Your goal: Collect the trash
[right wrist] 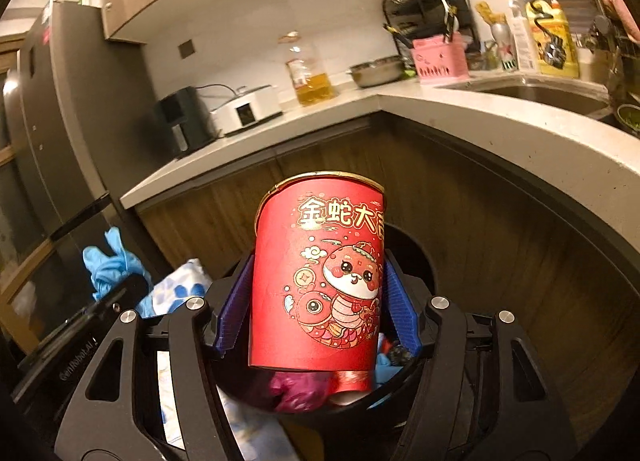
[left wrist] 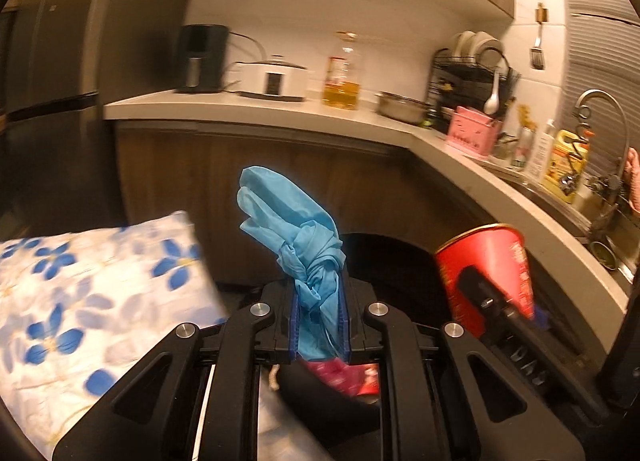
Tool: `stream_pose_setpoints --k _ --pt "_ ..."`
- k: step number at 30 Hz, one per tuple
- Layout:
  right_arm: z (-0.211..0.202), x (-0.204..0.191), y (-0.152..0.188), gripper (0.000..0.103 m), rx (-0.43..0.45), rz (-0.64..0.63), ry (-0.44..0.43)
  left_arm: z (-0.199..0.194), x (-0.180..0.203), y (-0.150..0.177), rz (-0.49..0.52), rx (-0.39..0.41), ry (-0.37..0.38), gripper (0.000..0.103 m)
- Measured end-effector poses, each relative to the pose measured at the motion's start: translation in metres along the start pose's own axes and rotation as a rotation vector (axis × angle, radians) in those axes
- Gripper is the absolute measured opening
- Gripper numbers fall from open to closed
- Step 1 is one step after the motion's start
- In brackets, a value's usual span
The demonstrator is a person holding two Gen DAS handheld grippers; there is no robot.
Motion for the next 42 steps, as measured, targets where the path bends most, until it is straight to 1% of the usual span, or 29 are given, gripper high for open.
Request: stream_pose_setpoints --k 5,8,9,10,11,12,13,14,16,18,19,21,22,24,28,29,31,34,36,42 --pt "0.012 0.014 -0.002 0.063 -0.008 -0.003 0.021 0.023 0.015 0.001 0.001 -0.031 0.064 0.017" --pt "0.020 0.019 -0.004 0.064 -0.016 -0.004 0.030 0.030 0.017 0.006 0.008 -0.039 0.082 0.019" --pt "0.023 0.021 -0.003 0.064 -0.019 -0.005 0.034 0.032 0.017 0.008 0.013 -0.043 0.082 0.027" --pt "0.025 0.022 -0.003 0.065 -0.021 -0.006 0.035 0.035 0.018 0.009 0.016 -0.047 0.088 0.036" --pt "0.028 0.023 -0.002 0.065 -0.025 -0.006 0.037 0.037 0.018 0.010 0.015 -0.052 0.098 0.042" --pt "0.030 0.024 -0.002 0.065 -0.030 -0.006 0.040 0.039 0.020 0.010 0.013 -0.053 0.099 0.050" --pt "0.032 0.025 -0.001 0.065 -0.034 -0.005 0.043 0.039 0.018 0.010 0.012 -0.051 0.097 0.055" --pt "0.034 0.025 0.000 0.066 -0.036 -0.006 0.045 0.039 0.017 0.010 0.014 -0.051 0.096 0.057" --pt "0.037 0.025 0.000 0.066 -0.041 -0.011 0.047 0.038 0.011 0.011 0.011 -0.053 0.081 0.067" --pt "0.040 0.025 -0.001 0.068 -0.047 -0.012 0.050 0.037 0.005 0.012 -0.009 -0.056 0.082 0.073" --pt "0.041 0.026 0.000 0.069 -0.052 -0.016 0.055 0.036 0.000 0.013 -0.020 -0.061 0.071 0.077" --pt "0.040 0.026 0.002 0.073 -0.057 -0.023 0.059 0.031 -0.007 0.016 -0.028 -0.062 0.040 0.079" --pt "0.039 0.025 0.002 0.075 -0.055 -0.028 0.059 0.028 -0.011 0.016 -0.025 -0.059 0.021 0.082" --pt "0.034 0.023 0.004 0.080 -0.048 -0.046 0.062 0.020 -0.018 0.018 -0.015 -0.048 -0.028 0.086" --pt "0.019 0.011 0.008 0.083 -0.033 -0.108 0.064 -0.005 -0.036 0.022 0.001 -0.030 -0.135 0.089" --pt "0.014 0.007 0.009 0.086 -0.030 -0.121 0.064 -0.010 -0.039 0.024 0.003 -0.031 -0.154 0.089" --pt "0.003 -0.001 0.012 0.089 -0.018 -0.155 0.065 -0.024 -0.048 0.028 0.006 -0.027 -0.196 0.095" --pt "-0.018 -0.017 0.020 0.093 -0.001 -0.223 0.073 -0.046 -0.063 0.035 -0.002 -0.024 -0.262 0.095" --pt "-0.030 -0.027 0.027 0.096 0.002 -0.258 0.065 -0.058 -0.070 0.039 -0.005 -0.029 -0.290 0.096" --pt "-0.075 -0.050 0.047 0.097 0.008 -0.305 0.055 -0.105 -0.091 0.057 0.008 -0.022 -0.372 0.097"
Point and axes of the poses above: each gripper's, at about its wrist camera, not at the fingertips, and z roughly the way its jaws point, x to its right, y to its underside, the point moved 9 cm from there along z, roughly the way its jaws point, and after that the axes turned 2 degrees about z, right-handed, at the moved point
